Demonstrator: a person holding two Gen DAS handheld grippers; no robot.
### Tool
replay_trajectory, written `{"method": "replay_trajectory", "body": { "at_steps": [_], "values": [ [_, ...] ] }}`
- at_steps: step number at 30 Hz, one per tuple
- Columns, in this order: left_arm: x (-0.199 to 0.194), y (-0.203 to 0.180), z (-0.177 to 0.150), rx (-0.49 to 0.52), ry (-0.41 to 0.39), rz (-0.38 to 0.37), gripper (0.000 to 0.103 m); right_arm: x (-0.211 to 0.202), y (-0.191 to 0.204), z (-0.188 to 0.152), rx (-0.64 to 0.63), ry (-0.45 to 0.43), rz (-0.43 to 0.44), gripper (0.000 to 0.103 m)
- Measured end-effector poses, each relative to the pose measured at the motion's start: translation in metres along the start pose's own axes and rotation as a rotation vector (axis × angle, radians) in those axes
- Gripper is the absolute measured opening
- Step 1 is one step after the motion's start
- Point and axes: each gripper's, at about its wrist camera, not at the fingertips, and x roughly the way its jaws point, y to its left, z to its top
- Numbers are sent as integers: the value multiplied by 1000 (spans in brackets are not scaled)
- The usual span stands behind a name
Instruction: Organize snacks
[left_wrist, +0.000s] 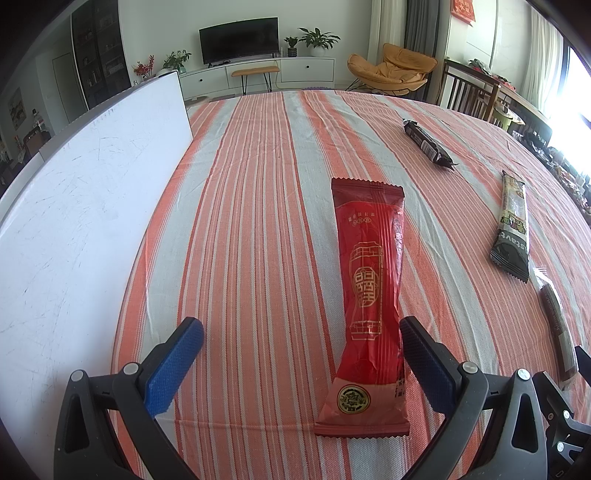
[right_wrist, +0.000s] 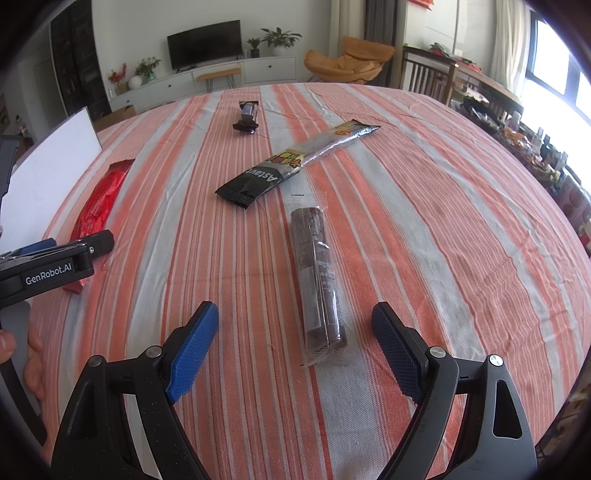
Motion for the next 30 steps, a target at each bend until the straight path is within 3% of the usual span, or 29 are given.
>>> {"method": "replay_trajectory", "body": {
  "at_steps": [18, 20, 24, 26, 28, 29, 30],
  "values": [
    [1, 0, 1, -6, 4, -3, 103, 0, -1, 0, 3, 1, 3, 87],
    [4, -2, 8, -13, 69, 2, 103, 0, -1, 2, -7, 29, 11, 87],
    [6, -16, 14, 41, 199, -32, 101, 8, -6, 24, -19, 200, 49, 87],
    [-3, -25, 11, 91, 159, -62, 78, 12, -11, 32, -12, 235, 52, 87],
    [-12, -33, 7, 154, 118, -92, 28, 16, -17, 33, -2, 245, 46, 81],
    [-14, -35, 6, 175, 114, -96, 23, 14, -18, 33, -20, 228, 11, 75],
    [-16, -36, 4, 181, 115, -95, 22, 10, -19, 33, -20, 211, 13, 46]
  ]
}}
